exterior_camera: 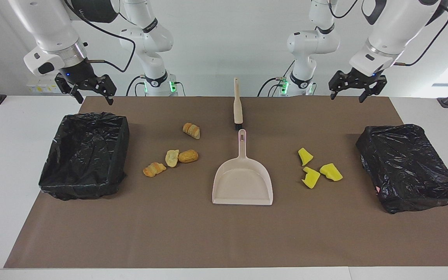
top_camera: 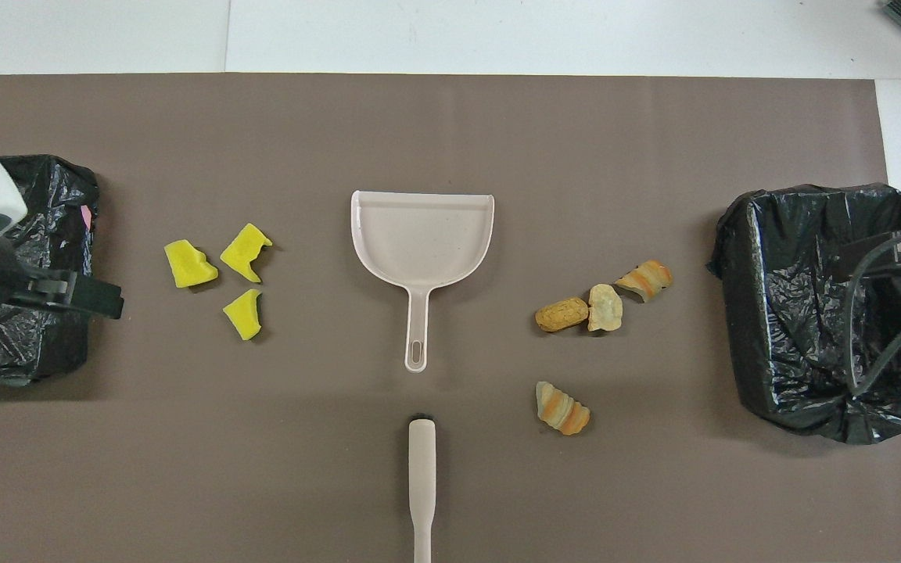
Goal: Sweep and dump trash in bin
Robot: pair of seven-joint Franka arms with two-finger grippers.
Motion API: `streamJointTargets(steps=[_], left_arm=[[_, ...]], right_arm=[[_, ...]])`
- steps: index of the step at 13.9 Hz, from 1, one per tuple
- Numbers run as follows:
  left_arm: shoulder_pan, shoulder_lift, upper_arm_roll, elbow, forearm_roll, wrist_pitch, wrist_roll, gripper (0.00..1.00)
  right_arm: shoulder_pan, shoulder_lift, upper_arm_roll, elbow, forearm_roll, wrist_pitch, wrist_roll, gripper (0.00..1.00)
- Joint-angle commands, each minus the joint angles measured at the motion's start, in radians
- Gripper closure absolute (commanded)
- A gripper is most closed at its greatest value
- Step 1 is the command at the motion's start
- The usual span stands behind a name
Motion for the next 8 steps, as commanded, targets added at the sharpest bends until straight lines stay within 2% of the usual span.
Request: streamJointTargets(steps=[1,4,8], left_arm=[[-0.185,-0.065,0.016,-0.151,-0.007,0.130,-0.187,0.00],[-0.343,-0.093,0.016,-0.271,-0.019,0.236,-0.326,0.00],[-0.543,-0.088,0.016,-0.432,-0.024,0.431,-0.545,0.00]], right_arm=[[-0.005,-0.022,-0.001,-0.021,0.005,-0.009,0.016,0.00],[-0.011,-0.031,-0.006,-0.021,0.008,-0.064,0.010,0.00],[0.003,-0.016,0.002,-0.021,-0.002,-0.064,0.007,0.00]])
